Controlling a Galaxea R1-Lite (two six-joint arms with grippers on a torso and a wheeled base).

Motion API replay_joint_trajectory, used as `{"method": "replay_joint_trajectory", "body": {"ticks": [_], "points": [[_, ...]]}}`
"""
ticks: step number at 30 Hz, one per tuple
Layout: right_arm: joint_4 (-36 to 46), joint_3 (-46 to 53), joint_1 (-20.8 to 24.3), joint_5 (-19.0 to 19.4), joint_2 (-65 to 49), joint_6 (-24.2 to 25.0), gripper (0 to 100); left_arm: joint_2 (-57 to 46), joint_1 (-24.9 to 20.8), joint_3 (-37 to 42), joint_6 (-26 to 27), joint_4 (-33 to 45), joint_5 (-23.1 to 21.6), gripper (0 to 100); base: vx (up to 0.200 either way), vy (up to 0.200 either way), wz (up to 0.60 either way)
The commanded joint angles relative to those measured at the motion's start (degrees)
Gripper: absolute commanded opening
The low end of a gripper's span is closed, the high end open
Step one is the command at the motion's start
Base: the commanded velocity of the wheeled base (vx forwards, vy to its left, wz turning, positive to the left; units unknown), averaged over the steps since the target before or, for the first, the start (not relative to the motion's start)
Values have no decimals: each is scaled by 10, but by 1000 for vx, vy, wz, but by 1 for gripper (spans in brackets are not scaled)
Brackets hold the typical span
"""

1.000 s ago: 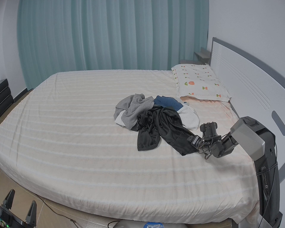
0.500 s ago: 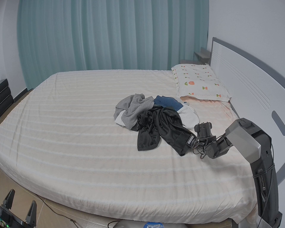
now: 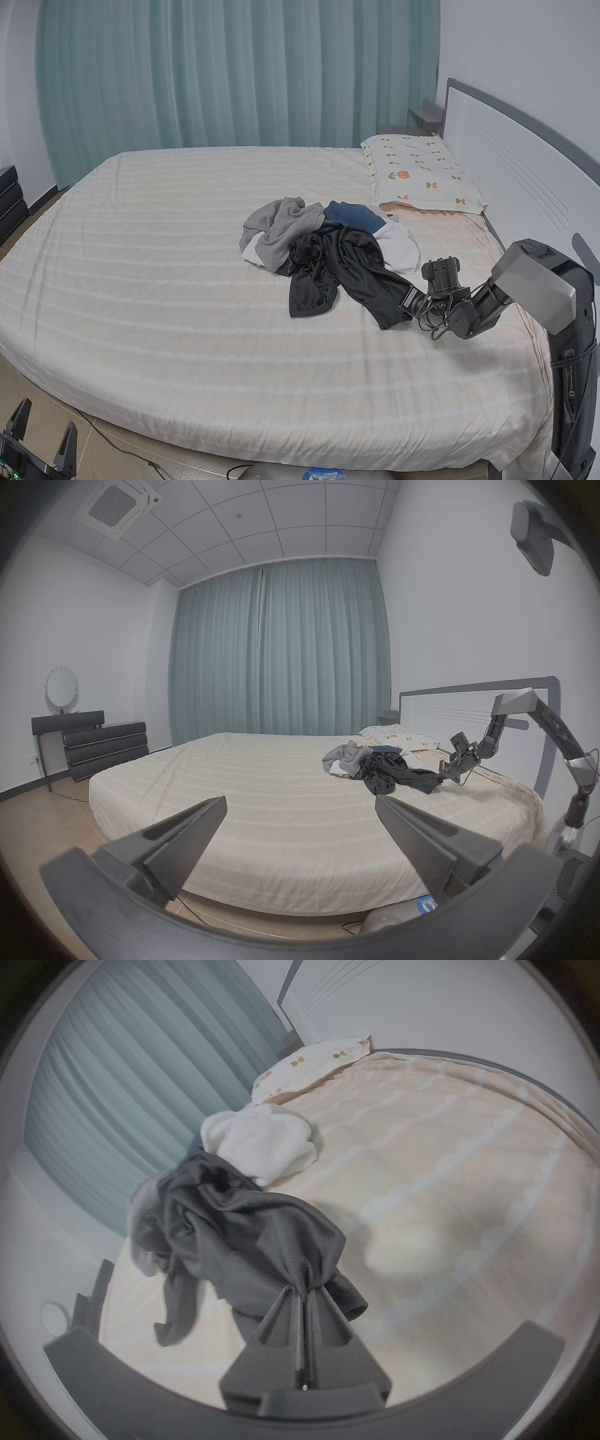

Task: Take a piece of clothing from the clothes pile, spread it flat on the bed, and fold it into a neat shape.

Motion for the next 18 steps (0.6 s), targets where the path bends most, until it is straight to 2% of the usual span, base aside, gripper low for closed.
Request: {"method": "replay_joint_trajectory", "body": {"ticks": [1, 5, 9, 11, 12, 15, 18], "points": [[-101, 182, 13, 60, -159, 30, 0, -4, 0, 10, 0, 0, 0, 100, 0, 0, 0], [-194, 329, 24, 100, -274, 58, 0, -4, 0, 10, 0, 0, 0, 100, 0, 0, 0], [-249, 455, 50, 131, -377, 66, 0, -4, 0, 10, 0, 0, 0, 100, 0, 0, 0], [-254, 470, 56, 131, -389, 66, 0, -4, 0, 10, 0, 0, 0, 100, 0, 0, 0], [-275, 523, 85, 126, -437, 65, 0, -4, 0, 10, 0, 0, -1, 100, 0, 0, 0], [-302, 571, 112, 116, -490, 62, 0, -4, 0, 10, 6, -1, -4, 100, 0, 0, 0], [-305, 592, 121, 111, -549, 60, 0, -4, 0, 10, 9, -1, -9, 100, 0, 0, 0]]}}
